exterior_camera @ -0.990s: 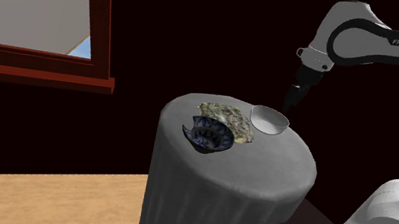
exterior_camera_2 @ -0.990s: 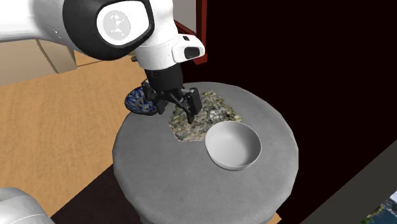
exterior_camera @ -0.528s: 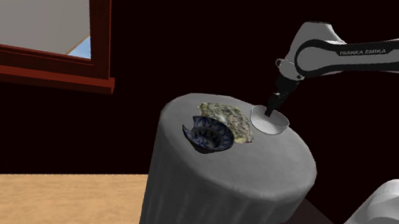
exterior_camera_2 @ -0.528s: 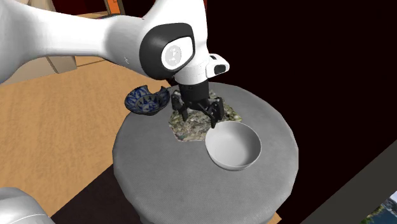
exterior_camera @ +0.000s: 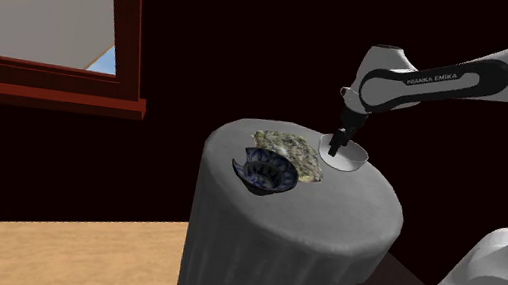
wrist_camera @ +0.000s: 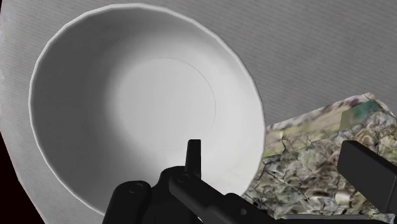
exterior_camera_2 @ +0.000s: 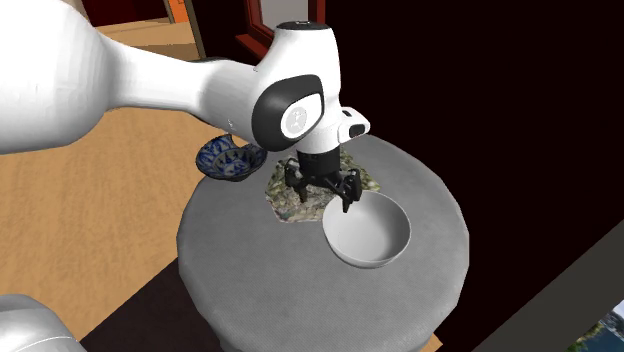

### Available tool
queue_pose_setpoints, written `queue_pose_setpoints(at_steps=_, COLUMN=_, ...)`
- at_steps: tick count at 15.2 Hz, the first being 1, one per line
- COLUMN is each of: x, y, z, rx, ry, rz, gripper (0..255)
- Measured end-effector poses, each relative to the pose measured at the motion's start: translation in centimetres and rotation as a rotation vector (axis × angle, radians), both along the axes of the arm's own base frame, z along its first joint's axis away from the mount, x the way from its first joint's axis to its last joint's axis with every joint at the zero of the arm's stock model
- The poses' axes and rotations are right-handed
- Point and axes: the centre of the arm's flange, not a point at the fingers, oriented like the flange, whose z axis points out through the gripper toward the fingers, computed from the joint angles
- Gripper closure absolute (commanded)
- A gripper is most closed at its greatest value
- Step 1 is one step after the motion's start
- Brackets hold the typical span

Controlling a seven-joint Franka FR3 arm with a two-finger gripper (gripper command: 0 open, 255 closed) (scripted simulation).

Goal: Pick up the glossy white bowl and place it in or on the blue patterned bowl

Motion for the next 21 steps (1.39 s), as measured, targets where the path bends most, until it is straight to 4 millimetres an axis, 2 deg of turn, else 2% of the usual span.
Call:
queue_pose_setpoints(at_steps=3, x=0.05, y=-0.16, z=-1.15, rx=0.000, ry=0.000, rz=0.000, gripper=0)
queue_pose_setpoints(at_steps=8, x=0.04, y=-0.23, z=-1.32, rx=0.000, ry=-0.001, rz=0.000, gripper=0)
queue_pose_setpoints(at_steps=9, x=0.04, y=-0.23, z=-1.32, rx=0.000, ry=-0.001, rz=0.000, gripper=255)
queue_pose_setpoints(at_steps=19, x=0.05, y=-0.22, z=-1.28, rx=0.000, ry=-0.002, rz=0.001, gripper=255)
queue_pose_setpoints(at_steps=21, x=0.04, y=-0.26, z=-0.69, rx=0.000, ry=-0.001, rz=0.000, gripper=255)
